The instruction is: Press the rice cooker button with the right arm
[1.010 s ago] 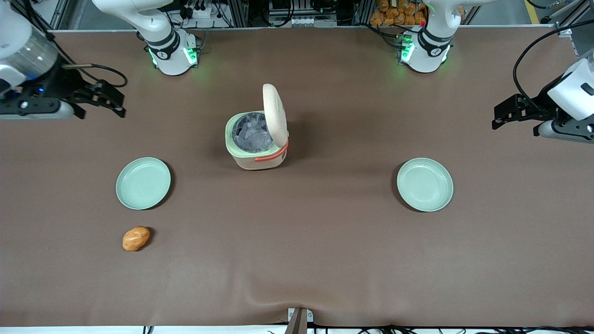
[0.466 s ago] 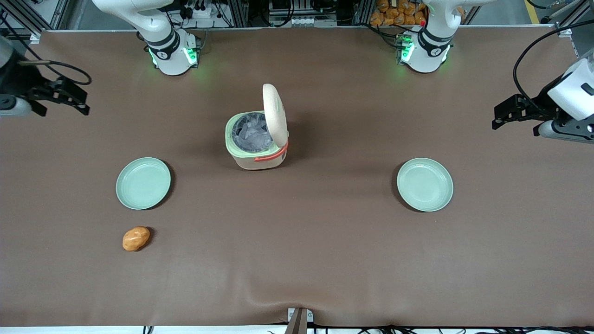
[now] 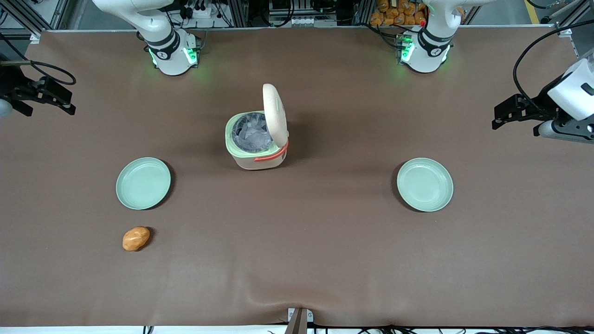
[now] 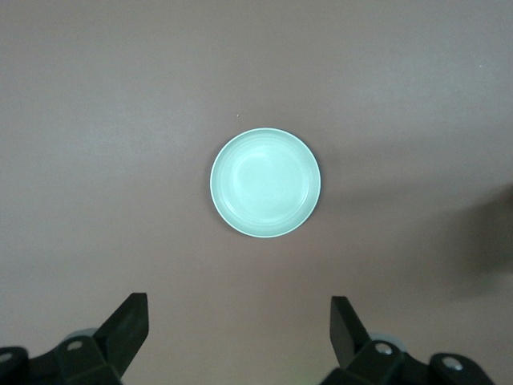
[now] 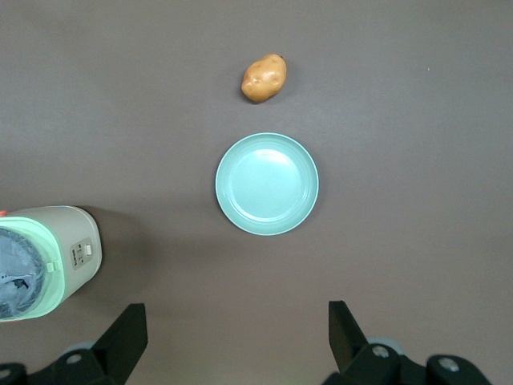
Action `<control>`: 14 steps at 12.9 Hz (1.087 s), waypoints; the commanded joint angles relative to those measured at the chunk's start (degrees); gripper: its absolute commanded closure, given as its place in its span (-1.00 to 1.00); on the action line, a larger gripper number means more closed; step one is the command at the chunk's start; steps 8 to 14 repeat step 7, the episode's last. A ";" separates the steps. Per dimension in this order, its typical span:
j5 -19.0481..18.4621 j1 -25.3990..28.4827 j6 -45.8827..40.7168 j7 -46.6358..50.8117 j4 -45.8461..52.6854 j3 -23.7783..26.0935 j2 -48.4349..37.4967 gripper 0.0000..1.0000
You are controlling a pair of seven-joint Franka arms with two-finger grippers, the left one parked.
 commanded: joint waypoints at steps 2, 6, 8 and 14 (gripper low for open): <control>0.32 -0.45 -0.44 -0.72 -0.14 0.05 -1.05 -1.00; 0.41 -0.36 -0.52 -0.80 0.04 0.14 -1.05 -1.00; 0.49 -0.36 -0.52 -0.80 0.13 0.14 -1.05 -1.00; 0.49 -0.36 -0.52 -0.80 0.13 0.14 -1.05 -1.00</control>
